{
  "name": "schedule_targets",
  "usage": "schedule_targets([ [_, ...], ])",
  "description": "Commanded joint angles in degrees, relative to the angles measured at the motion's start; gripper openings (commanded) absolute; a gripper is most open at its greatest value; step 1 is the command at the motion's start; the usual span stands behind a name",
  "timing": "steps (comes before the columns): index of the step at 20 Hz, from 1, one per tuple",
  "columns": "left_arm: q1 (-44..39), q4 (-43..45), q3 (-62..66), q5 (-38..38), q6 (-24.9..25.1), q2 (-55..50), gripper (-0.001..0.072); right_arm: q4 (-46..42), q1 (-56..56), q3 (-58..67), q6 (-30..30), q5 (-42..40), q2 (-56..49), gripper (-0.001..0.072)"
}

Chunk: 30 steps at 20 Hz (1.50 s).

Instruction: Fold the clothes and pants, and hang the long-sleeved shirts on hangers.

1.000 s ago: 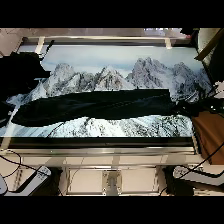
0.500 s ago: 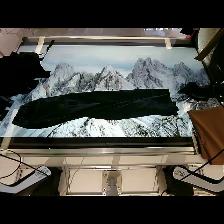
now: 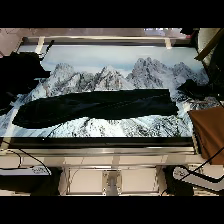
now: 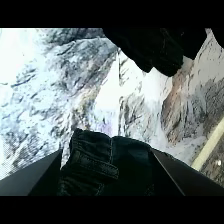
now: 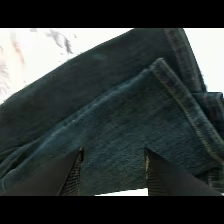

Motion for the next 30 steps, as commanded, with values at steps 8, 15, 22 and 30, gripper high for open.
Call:
schedule_targets([
  [8,-0.15,7.72,12.9,-21.64,4.63,-12.5,0.0601,3.3,0.04,0.02,3.3,2.19,-0.02,0.042],
  [15,-0.15,-1.92,15.34,-27.47,9.16,-12.46,0.0038,3.08,0.04,0.02,3.67,2.78,-0.02,0.0418],
  [22,1.49,-6.51,18.01,-30.71,12.04,-5.86,0.0036,0.83,-0.02,2.71,3.56,3.08,0.02,0.0371],
  [30,3.37,-6.99,18.32,-31.69,10.56,3.23,0.0036,-7.8,0.02,3.52,6.01,-3.74,-10.25,0.0383],
])
